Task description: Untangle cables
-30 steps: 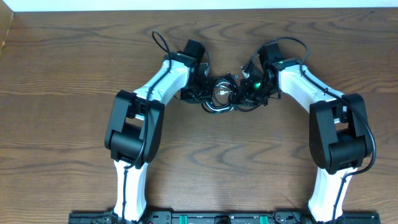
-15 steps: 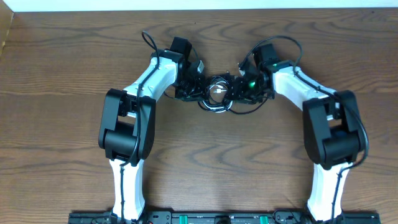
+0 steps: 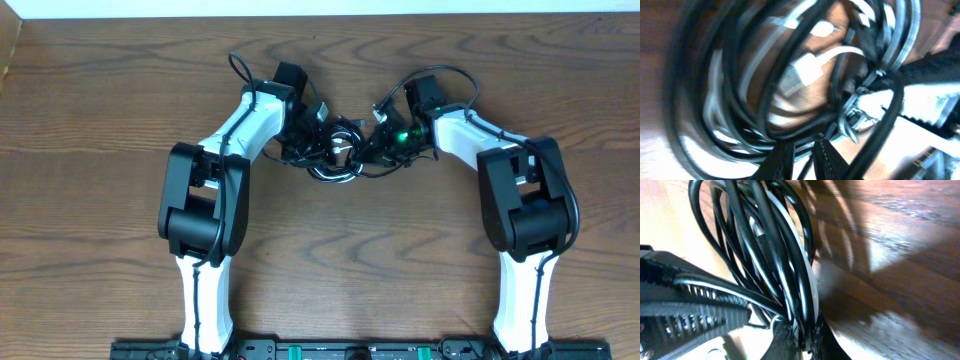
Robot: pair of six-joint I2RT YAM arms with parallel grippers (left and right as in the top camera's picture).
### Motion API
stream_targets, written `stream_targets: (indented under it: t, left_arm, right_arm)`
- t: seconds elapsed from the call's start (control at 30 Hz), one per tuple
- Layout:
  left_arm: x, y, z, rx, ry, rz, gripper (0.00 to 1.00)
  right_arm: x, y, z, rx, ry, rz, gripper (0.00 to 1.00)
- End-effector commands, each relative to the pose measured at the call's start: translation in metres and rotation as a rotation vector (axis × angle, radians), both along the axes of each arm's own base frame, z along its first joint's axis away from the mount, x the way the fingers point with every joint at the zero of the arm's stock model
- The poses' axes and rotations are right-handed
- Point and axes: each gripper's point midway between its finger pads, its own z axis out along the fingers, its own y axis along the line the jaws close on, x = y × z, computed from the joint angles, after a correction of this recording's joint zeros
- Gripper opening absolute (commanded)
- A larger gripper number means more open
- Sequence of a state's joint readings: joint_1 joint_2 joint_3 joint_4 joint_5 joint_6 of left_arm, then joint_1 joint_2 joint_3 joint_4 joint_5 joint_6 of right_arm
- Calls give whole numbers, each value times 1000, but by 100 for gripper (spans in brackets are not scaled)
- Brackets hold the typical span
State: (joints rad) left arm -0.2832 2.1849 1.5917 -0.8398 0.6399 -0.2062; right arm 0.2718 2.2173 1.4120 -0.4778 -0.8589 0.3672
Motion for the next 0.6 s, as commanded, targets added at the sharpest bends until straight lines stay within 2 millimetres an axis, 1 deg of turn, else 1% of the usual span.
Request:
stream_targets:
  t: [0.0, 0.03, 0.07, 0.23, 0.33, 0.5, 0.57]
  left_arm:
    - [-9, -20, 14, -195, 74, -6, 21]
    - [-9, -25, 20, -238, 87, 3, 21]
    - [-8, -27, 21, -245, 103, 25, 21]
    - [-8, -22, 8, -113, 186, 161, 21]
    - [-9, -22, 3, -56, 221, 225, 21]
    - [-4, -26, 3, -57, 230, 274, 21]
    - [-1, -26, 3, -58, 240, 306, 21]
  right_arm:
    - [-2, -1, 8, 88, 18, 18, 1]
    - [-2, -3, 8, 87, 20, 14, 1]
    - [-2, -3, 8, 87, 21, 14, 1]
    - [-1, -2, 9, 93, 38, -3, 1]
    - [-1, 1, 15, 131, 42, 3, 1]
    - [1, 8, 28, 208, 59, 3, 1]
    - [2, 8, 29, 211, 59, -3, 1]
